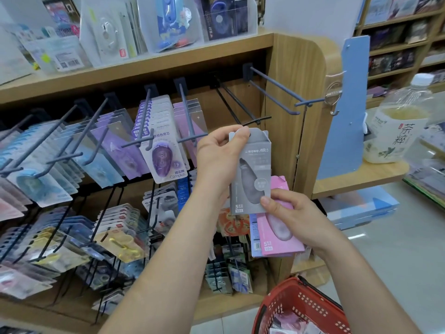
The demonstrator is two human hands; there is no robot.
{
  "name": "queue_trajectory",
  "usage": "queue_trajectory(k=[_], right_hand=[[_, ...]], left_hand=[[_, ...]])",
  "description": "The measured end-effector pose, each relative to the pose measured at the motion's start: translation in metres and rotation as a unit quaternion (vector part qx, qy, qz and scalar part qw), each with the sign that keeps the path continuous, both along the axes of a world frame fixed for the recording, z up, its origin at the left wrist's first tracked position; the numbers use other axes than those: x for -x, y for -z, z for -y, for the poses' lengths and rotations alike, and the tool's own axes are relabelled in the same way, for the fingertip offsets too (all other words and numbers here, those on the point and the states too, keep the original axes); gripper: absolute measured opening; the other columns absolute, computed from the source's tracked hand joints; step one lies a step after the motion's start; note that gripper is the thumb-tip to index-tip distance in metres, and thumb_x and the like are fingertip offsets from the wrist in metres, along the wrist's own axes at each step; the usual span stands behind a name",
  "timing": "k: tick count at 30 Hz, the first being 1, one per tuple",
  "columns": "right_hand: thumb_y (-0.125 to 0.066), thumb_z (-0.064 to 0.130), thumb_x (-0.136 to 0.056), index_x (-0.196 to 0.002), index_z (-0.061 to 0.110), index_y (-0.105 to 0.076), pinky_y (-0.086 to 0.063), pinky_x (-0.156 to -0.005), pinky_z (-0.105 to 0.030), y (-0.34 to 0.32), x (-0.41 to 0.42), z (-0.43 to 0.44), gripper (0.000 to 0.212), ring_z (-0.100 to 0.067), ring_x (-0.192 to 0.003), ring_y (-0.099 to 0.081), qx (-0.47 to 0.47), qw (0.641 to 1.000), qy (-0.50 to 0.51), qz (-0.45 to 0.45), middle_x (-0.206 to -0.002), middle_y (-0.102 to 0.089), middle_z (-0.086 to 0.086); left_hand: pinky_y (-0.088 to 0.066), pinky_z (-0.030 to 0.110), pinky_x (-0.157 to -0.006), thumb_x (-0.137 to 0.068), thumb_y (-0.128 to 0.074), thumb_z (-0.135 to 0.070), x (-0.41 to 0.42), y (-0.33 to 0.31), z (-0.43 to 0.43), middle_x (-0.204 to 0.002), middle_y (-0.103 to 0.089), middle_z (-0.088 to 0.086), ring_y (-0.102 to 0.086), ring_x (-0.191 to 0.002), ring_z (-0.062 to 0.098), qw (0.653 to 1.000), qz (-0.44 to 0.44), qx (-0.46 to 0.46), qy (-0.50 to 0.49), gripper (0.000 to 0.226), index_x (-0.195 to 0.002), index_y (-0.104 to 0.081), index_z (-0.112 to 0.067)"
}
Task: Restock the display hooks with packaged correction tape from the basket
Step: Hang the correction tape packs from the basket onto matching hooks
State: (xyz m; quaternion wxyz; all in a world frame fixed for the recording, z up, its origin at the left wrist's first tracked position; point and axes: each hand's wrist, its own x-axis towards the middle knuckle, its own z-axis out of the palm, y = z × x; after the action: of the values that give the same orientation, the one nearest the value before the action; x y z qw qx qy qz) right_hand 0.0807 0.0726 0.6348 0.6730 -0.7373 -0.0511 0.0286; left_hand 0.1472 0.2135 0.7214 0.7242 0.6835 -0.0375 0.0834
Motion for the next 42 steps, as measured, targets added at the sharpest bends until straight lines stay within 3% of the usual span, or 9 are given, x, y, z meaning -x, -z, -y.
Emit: queue_trajectory(k=[5,9,16,21,26,29,32,35,42], right_hand=[[-0.063,0.042,-0.085,-0.097,0.019,-0.076,-0.049,-0.074,-0.015,-0.001,0.001,0.001,0.028,-0.004,-0.086,-0.068,-0.032,0.999,0.025,-0.025,-0.095,-0.076,0.005],[-0.062,0.049,-0.084,-0.094,0.021,-0.076,-0.048,-0.076,-0.018,-0.005,-0.005,-0.001,0.032,-0.002,-0.084,-0.066,-0.001,0.998,0.065,-0.019,-0.091,-0.075,0.009],[-0.064,0.026,-0.094,-0.094,0.03,-0.072,-0.05,-0.083,-0.027,-0.002,-0.012,-0.004,0.01,-0.014,-0.096,-0.066,0.039,0.993,0.112,-0.02,-0.099,-0.072,0.008],[-0.062,0.026,-0.095,-0.116,0.056,-0.054,-0.046,-0.073,-0.019,-0.005,0.004,0.007,0.038,-0.008,-0.1,-0.058,0.102,0.985,0.134,0.036,-0.12,-0.056,0.003],[-0.08,0.029,-0.075,-0.138,0.068,-0.016,-0.056,-0.073,-0.02,-0.011,0.015,0.013,0.098,-0.003,-0.106,-0.066,-0.052,0.99,0.126,0.029,-0.128,-0.063,0.012],[-0.081,0.026,-0.065,-0.147,0.051,-0.026,-0.058,-0.064,-0.028,-0.013,0.016,0.016,0.102,-0.018,-0.091,-0.074,-0.151,0.978,0.145,-0.01,-0.103,-0.076,-0.001],[-0.078,0.024,-0.069,-0.132,0.039,-0.052,-0.058,-0.062,-0.027,-0.016,0.017,0.017,0.069,-0.02,-0.085,-0.075,-0.159,0.979,0.124,0.007,-0.097,-0.078,-0.001],[-0.082,0.027,-0.072,-0.127,0.035,-0.059,-0.058,-0.068,-0.029,-0.011,0.018,0.017,0.06,-0.022,-0.09,-0.075,-0.124,0.986,0.107,0.015,-0.101,-0.077,0.0],[-0.071,0.026,-0.08,-0.136,0.037,-0.052,-0.058,-0.085,-0.03,-0.009,0.021,0.016,0.061,-0.014,-0.106,-0.07,-0.087,0.991,0.076,0.062,-0.114,-0.073,0.005]], left_hand=[[-0.049,0.021,-0.072,-0.098,-0.06,-0.024,0.0,0.005,0.006,-0.077,-0.063,-0.014,-0.058,-0.071,0.0,0.999,0.033,-0.03,-0.026,0.015,-0.084,-0.062,-0.03],[-0.047,0.01,-0.071,-0.096,-0.061,-0.018,0.023,0.019,-0.005,-0.106,-0.065,-0.009,-0.062,-0.085,-0.007,0.998,0.022,-0.044,0.034,0.035,-0.122,-0.044,-0.034],[-0.059,0.035,-0.073,-0.09,-0.068,-0.006,0.039,0.058,-0.029,-0.096,-0.07,-0.006,-0.069,-0.08,0.013,0.994,0.039,-0.098,0.005,0.047,-0.115,-0.059,-0.044],[-0.055,0.032,-0.092,-0.093,-0.066,-0.014,0.0,0.064,-0.019,-0.119,-0.068,-0.011,-0.063,-0.106,0.023,0.988,0.053,-0.129,-0.068,0.04,-0.119,-0.065,-0.045],[-0.047,0.037,-0.099,-0.097,-0.059,-0.013,-0.041,0.06,-0.009,-0.122,-0.064,0.02,-0.056,-0.11,0.034,0.976,0.033,-0.187,-0.104,0.041,-0.133,-0.06,-0.034],[-0.049,0.035,-0.097,-0.099,-0.053,-0.015,-0.045,0.057,-0.007,-0.115,-0.065,0.001,-0.06,-0.097,0.023,0.97,0.021,-0.226,-0.084,0.045,-0.14,-0.053,-0.034],[-0.043,0.031,-0.102,-0.102,-0.048,-0.025,-0.024,0.056,-0.007,-0.124,-0.058,-0.006,-0.054,-0.108,0.01,0.966,-0.003,-0.25,-0.071,0.039,-0.139,-0.051,-0.033],[-0.048,0.026,-0.093,-0.101,-0.053,-0.026,0.014,0.051,0.002,-0.111,-0.068,-0.009,-0.06,-0.097,-0.005,0.983,-0.002,-0.18,0.021,0.019,-0.113,-0.067,-0.025],[-0.055,0.033,-0.065,-0.091,-0.069,-0.017,0.03,0.035,0.036,-0.082,-0.07,0.006,-0.066,-0.073,0.019,0.984,-0.124,0.031,0.128,0.008,-0.094,-0.071,-0.01]])
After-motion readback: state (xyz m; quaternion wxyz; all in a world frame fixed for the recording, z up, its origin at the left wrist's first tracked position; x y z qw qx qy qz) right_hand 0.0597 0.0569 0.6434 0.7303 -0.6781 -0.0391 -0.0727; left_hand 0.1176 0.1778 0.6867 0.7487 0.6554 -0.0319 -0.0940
